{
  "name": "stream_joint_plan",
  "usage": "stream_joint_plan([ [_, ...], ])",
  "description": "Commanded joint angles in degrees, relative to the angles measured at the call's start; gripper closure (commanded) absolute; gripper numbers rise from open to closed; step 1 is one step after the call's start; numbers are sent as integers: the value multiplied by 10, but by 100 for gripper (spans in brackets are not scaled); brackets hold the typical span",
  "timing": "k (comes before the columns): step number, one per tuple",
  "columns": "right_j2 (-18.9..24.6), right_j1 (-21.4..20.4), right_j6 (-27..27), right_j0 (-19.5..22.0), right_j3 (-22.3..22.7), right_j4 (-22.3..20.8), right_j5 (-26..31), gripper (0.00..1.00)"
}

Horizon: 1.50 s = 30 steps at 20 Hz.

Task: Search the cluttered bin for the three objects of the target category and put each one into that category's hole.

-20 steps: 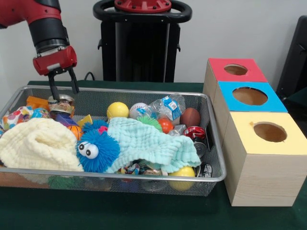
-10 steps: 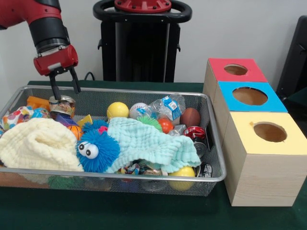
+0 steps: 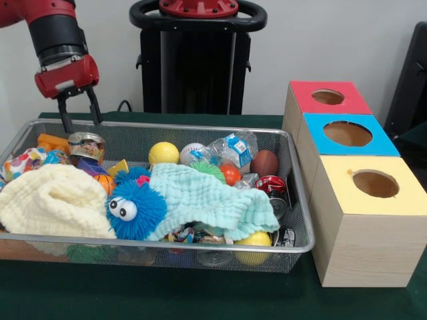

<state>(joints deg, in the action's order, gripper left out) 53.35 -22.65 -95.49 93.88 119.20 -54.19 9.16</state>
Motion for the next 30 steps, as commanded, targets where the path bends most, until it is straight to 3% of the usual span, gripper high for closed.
stream_joint_plan([
  [1,53,-29,89,18,-26,33,94,0],
  [5,50,-52,77,6,-31,29,93,0],
  [14,8,20,83,-5,-67,-49,44,0],
  [19,-16,8,51,-27,-70,-86,14,0],
  [21,-22,21,40,-27,-73,-98,3,0],
  [25,-11,70,65,-11,-91,-125,5,0],
  [30,-15,83,41,-15,-96,-144,-9,0],
])
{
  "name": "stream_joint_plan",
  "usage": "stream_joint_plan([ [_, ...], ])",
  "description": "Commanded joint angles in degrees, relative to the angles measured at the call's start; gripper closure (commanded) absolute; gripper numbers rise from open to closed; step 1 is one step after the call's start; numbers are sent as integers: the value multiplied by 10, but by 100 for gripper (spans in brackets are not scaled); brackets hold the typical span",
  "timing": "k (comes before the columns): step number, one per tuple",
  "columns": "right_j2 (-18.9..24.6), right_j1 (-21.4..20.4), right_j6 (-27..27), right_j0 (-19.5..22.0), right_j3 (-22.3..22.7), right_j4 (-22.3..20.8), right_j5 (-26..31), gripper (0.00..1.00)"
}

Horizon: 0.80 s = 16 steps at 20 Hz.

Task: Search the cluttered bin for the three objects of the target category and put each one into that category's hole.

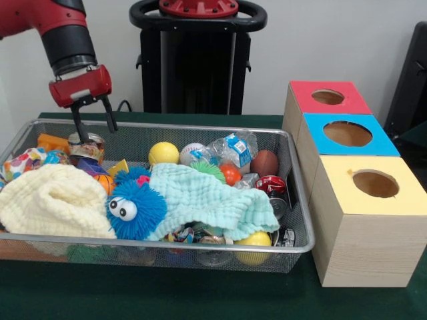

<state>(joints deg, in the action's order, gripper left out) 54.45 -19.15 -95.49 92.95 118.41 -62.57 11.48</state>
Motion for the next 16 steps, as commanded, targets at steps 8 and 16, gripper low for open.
stream_joint_plan([
  [8,36,139,168,66,-103,4,65,0],
  [16,44,152,192,76,-108,16,88,0],
])
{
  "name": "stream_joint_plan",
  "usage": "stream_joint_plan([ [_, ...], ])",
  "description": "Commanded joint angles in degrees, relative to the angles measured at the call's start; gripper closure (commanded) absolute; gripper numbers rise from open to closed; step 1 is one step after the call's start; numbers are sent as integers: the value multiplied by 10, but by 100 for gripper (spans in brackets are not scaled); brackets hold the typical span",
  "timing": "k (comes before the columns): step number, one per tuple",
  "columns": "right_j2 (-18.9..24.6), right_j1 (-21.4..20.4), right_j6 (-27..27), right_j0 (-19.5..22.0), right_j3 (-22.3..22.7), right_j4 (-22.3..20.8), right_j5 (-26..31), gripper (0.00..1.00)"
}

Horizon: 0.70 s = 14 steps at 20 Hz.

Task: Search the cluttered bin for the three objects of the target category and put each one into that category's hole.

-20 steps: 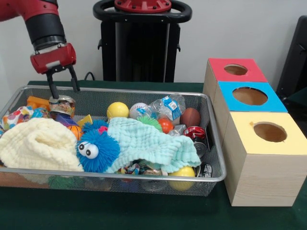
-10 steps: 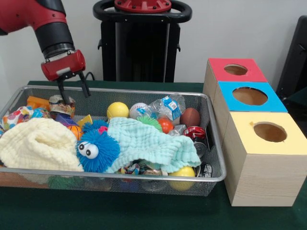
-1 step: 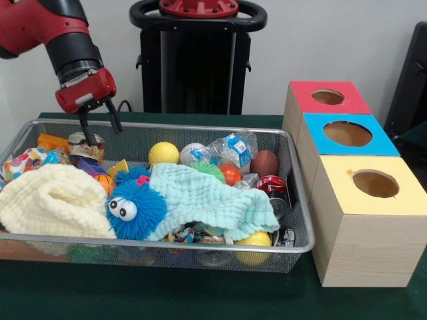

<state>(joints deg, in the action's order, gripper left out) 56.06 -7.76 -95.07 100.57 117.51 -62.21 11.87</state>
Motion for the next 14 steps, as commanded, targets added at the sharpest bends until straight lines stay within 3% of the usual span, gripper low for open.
stream_joint_plan([
  [1,29,39,190,0,-101,14,86,0],
  [11,15,1,142,-27,-83,-4,68,0],
  [14,13,-29,112,-40,-66,1,65,0],
])
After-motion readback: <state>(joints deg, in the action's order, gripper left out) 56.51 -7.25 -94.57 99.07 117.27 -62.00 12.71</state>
